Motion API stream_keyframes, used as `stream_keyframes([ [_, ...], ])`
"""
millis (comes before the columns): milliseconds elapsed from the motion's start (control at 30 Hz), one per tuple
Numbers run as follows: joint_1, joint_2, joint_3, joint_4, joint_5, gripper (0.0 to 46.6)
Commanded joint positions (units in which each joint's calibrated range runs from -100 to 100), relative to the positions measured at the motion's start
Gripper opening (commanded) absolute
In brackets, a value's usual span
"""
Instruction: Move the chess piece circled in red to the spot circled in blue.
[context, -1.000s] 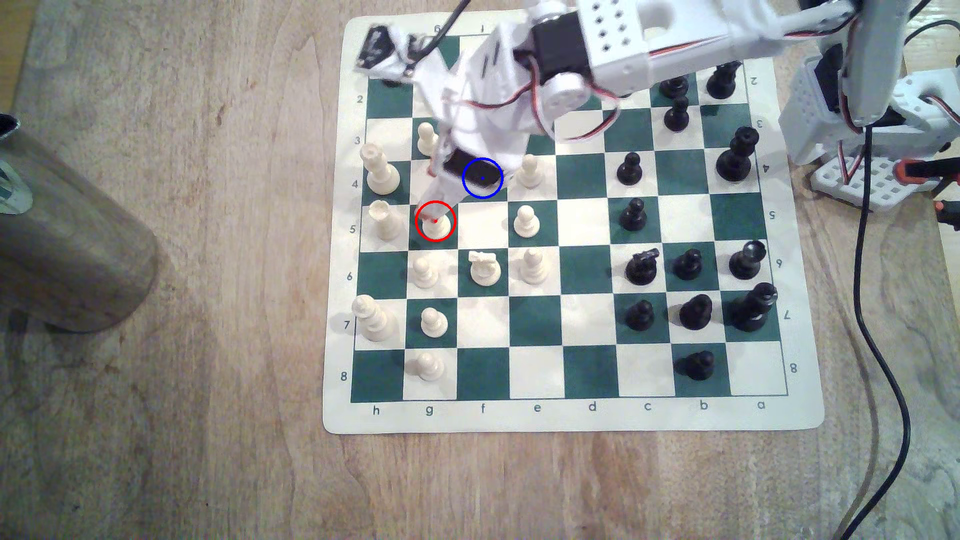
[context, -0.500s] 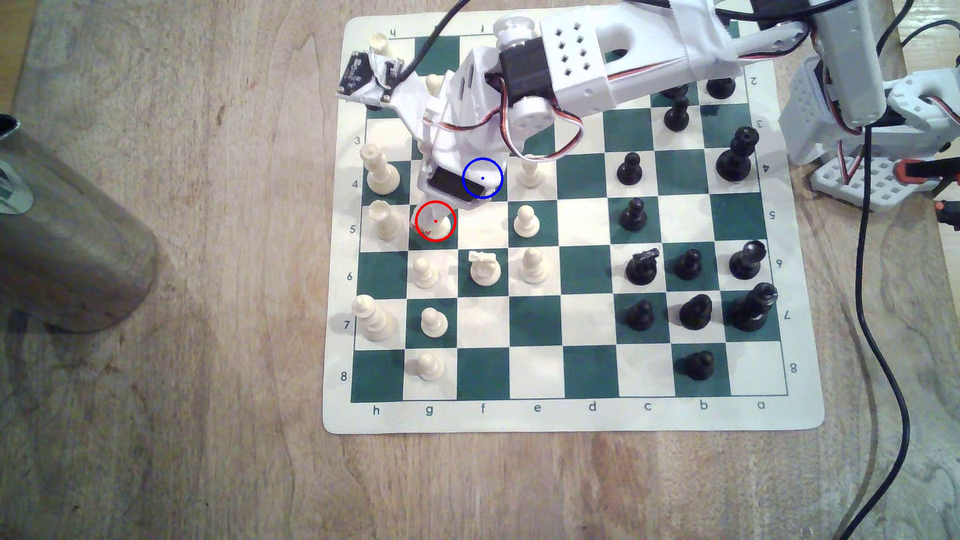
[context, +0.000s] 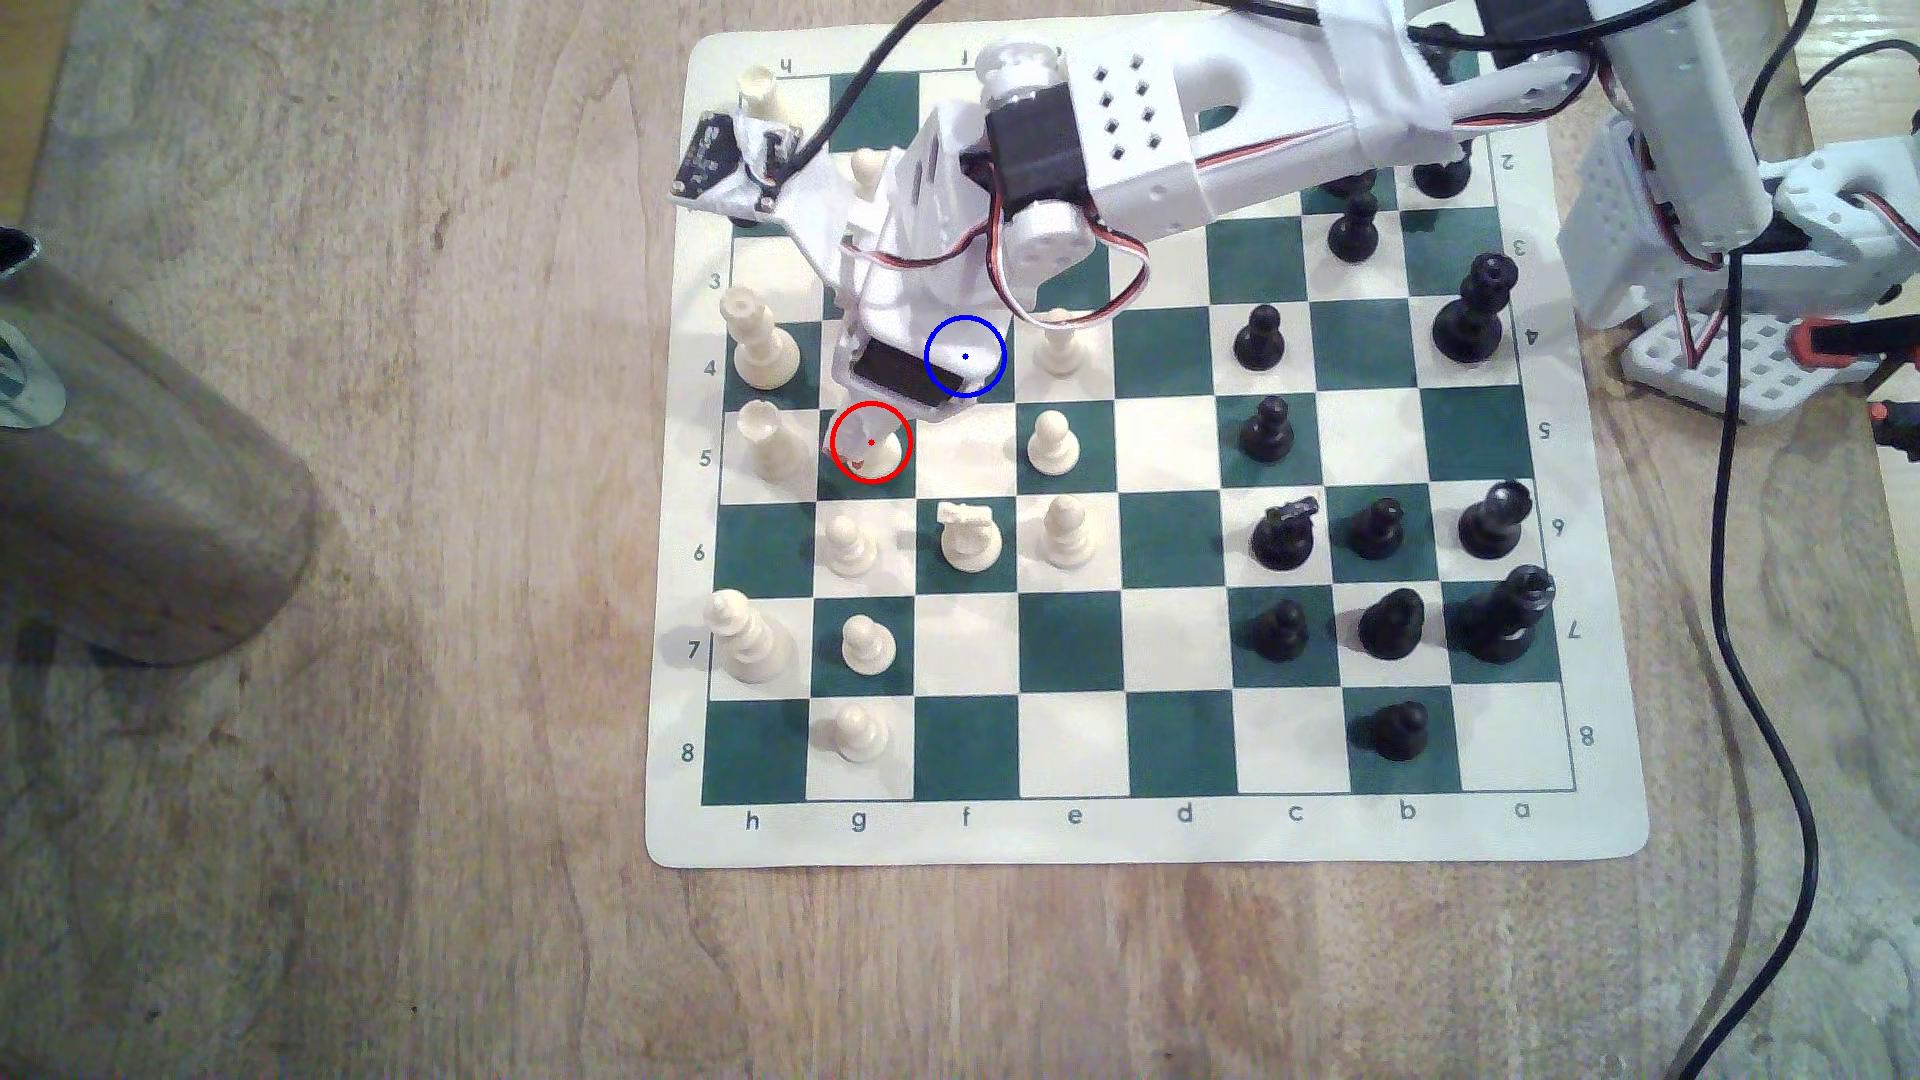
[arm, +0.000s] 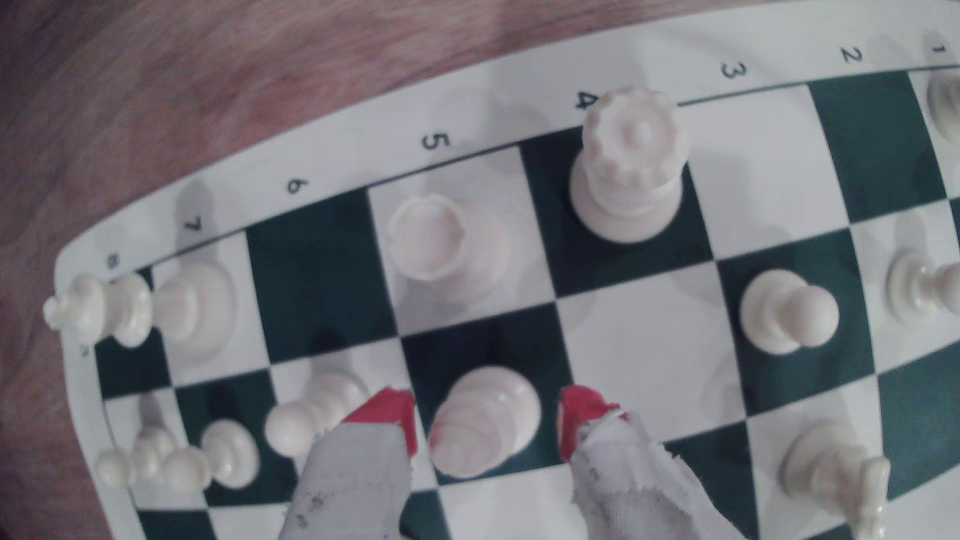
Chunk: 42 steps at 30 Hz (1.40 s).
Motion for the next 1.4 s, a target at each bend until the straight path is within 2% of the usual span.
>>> stream_keyframes([
  [0,-0.50,-1.80,-5.96,0.09,-0.24,14.4],
  [700,-0.82,0.33,-5.14,0.26,-0.44,13.1],
  [833,-0.82,0.24,-5.60,0.26,-0.44,10.7],
  [1000,-0.97,0.07,-5.78,0.26,-0.34,0.9],
  [1367,-1.52,-7.82,-9.31,2.38,-1.07,0.3],
])
